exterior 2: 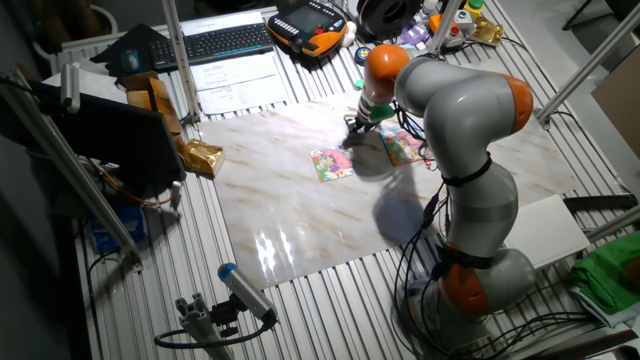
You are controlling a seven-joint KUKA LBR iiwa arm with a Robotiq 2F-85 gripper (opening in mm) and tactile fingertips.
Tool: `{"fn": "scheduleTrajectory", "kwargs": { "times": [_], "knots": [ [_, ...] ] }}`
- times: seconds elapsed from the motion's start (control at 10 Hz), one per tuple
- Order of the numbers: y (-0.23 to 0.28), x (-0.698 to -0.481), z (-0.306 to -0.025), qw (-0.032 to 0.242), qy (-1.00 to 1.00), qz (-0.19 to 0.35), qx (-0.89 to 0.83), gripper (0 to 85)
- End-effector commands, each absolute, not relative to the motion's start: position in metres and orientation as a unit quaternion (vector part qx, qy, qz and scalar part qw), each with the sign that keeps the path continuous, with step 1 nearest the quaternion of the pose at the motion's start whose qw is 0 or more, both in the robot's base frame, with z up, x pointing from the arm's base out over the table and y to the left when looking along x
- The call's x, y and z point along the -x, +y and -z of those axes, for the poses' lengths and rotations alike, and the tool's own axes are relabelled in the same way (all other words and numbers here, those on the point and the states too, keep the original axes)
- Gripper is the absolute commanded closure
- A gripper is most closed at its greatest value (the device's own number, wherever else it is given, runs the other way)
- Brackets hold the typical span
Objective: Assemble one piece of a puzzle
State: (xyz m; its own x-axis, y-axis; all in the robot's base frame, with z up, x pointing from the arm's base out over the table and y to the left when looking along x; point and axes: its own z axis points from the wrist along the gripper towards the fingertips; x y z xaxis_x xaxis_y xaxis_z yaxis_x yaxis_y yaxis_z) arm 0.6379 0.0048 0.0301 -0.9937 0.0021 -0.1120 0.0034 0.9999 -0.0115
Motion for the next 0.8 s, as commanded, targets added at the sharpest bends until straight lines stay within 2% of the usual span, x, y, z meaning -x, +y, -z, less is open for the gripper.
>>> {"fn": "scheduleTrajectory", "kwargs": {
  "times": [0.0, 0.4, 0.7],
  "knots": [
    [0.007, -0.638, -0.029, 0.057, 0.998, 0.006, -0.002, 28.3],
    [0.014, -0.639, -0.027, 0.058, 0.998, 0.004, -0.005, 27.7],
    [0.017, -0.639, -0.024, 0.061, 0.998, 0.006, -0.005, 22.7]
  ]
}}
